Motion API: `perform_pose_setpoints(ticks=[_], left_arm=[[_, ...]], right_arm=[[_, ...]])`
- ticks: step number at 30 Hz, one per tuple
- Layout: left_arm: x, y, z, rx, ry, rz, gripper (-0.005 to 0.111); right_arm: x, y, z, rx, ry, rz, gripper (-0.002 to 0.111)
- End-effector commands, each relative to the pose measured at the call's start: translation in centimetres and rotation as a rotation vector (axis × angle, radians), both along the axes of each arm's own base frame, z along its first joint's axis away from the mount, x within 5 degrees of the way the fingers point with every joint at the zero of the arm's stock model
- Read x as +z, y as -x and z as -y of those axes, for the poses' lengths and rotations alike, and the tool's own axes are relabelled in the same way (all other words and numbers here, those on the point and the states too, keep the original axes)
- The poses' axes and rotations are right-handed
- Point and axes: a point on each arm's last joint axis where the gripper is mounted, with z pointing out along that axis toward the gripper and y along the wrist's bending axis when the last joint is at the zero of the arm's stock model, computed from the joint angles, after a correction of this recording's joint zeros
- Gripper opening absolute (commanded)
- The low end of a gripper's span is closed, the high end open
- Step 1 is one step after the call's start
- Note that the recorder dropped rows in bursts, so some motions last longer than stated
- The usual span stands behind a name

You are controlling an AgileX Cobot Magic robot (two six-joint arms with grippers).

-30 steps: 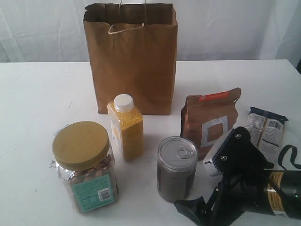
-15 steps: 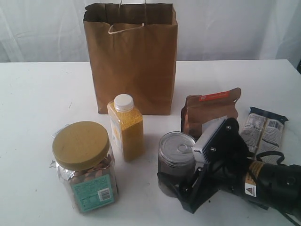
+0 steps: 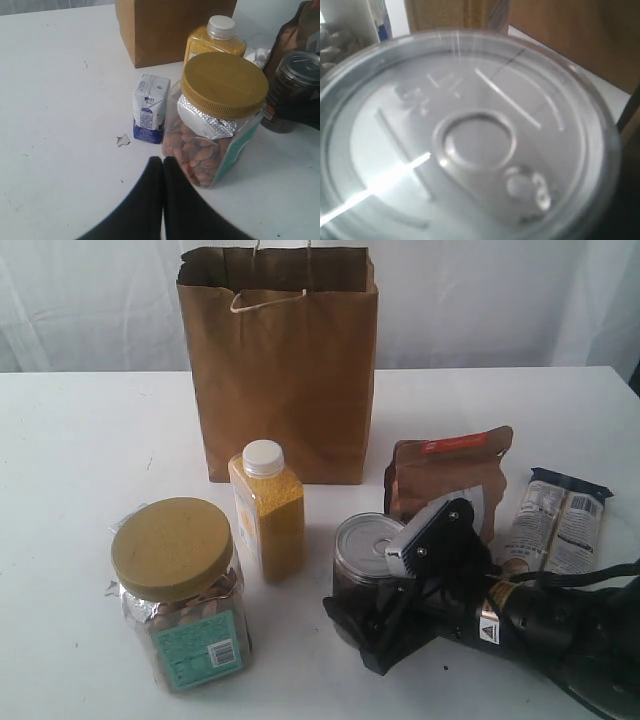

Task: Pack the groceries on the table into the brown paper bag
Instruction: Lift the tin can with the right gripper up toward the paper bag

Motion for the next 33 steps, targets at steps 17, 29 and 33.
perform_pose_setpoints(ticks=[17, 29, 33], left_arm=[[-0.1, 0.1, 0.1, 0.001, 0.019, -0.009, 0.000], [-0.1, 0.1, 0.1, 0.001, 0.021, -0.010, 0.000], [-0.1, 0.1, 0.1, 0.001, 0.021, -0.010, 0.000]], right_arm=[[5.3, 1.1, -1.2, 0.107, -0.338, 0.005, 0.000], [22.9, -2.2, 5.1, -0.192, -0.606, 0.304, 0.000], [26.1, -5.8, 6.5, -0.245, -0.496, 0.406, 0.000]])
